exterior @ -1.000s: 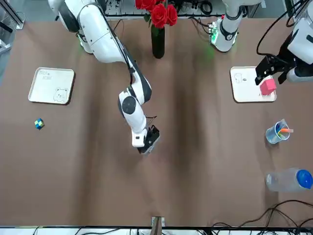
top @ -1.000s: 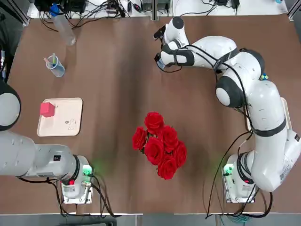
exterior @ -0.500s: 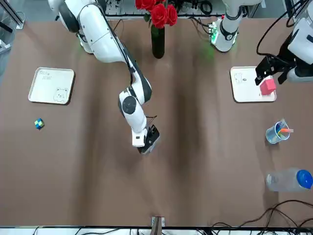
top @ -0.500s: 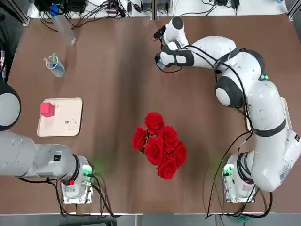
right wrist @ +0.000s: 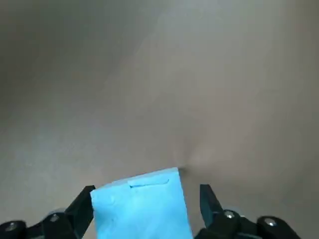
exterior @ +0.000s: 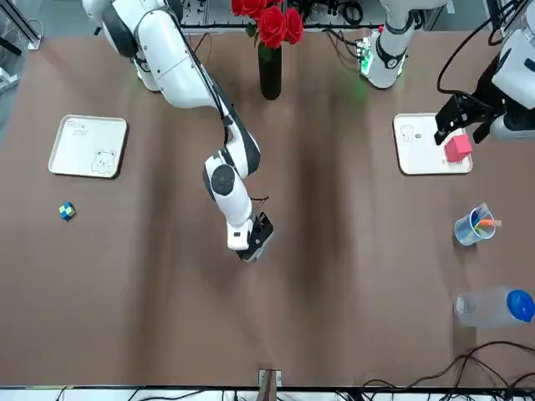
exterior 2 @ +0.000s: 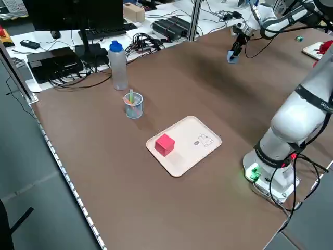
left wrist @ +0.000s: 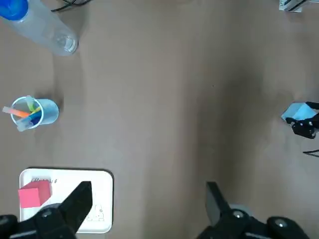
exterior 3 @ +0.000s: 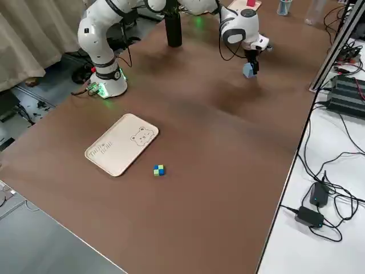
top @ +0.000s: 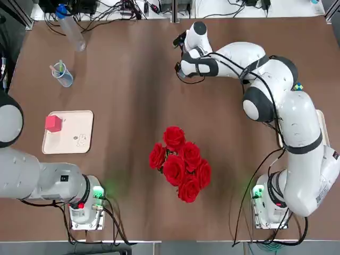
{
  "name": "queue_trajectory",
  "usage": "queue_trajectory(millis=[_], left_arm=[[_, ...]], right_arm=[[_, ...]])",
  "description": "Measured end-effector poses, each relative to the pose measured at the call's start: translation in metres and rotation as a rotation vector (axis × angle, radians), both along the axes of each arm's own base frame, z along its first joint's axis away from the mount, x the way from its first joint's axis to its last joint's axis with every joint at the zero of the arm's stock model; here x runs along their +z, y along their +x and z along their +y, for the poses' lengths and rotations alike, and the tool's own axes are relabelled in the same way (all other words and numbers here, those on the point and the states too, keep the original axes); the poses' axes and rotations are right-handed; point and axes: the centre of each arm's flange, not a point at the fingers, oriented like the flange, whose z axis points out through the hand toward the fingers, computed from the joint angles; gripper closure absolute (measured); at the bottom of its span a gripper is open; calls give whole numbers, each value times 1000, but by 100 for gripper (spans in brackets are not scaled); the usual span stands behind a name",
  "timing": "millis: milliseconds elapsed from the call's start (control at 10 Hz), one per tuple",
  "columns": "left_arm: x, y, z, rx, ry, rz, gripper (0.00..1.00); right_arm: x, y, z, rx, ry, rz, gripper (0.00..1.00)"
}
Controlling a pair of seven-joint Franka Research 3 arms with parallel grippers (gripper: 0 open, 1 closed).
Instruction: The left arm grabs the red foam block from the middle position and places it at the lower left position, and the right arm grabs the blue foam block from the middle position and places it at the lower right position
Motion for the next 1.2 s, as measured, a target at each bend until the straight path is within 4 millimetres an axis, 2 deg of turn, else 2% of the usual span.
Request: queue_trajectory(millis=[200, 400, 600, 700, 800, 1000, 1200], left_arm=[[0, 0, 0, 0, -1, -4, 0], [1, 1, 0, 0, -2, -9, 0], [1, 1, 0, 0, -2, -10, 0], [2, 1, 0, 1, -2, -11, 0], [2, 1, 0, 1, -2, -11, 0], [2, 1, 0, 1, -2, -11, 0], [2, 1, 0, 1, -2, -12, 0]], right_arm=[[2, 2, -2, -14, 3, 5, 37], [7, 6, -8, -37, -17, 61, 42], [28, 15, -23, -51, -49, 135, 42], [50, 20, -32, -60, -65, 176, 42], [81, 29, -49, -79, -75, 212, 42], [154, 44, -102, -136, -85, 275, 42], [229, 46, -172, -195, -141, 326, 42]])
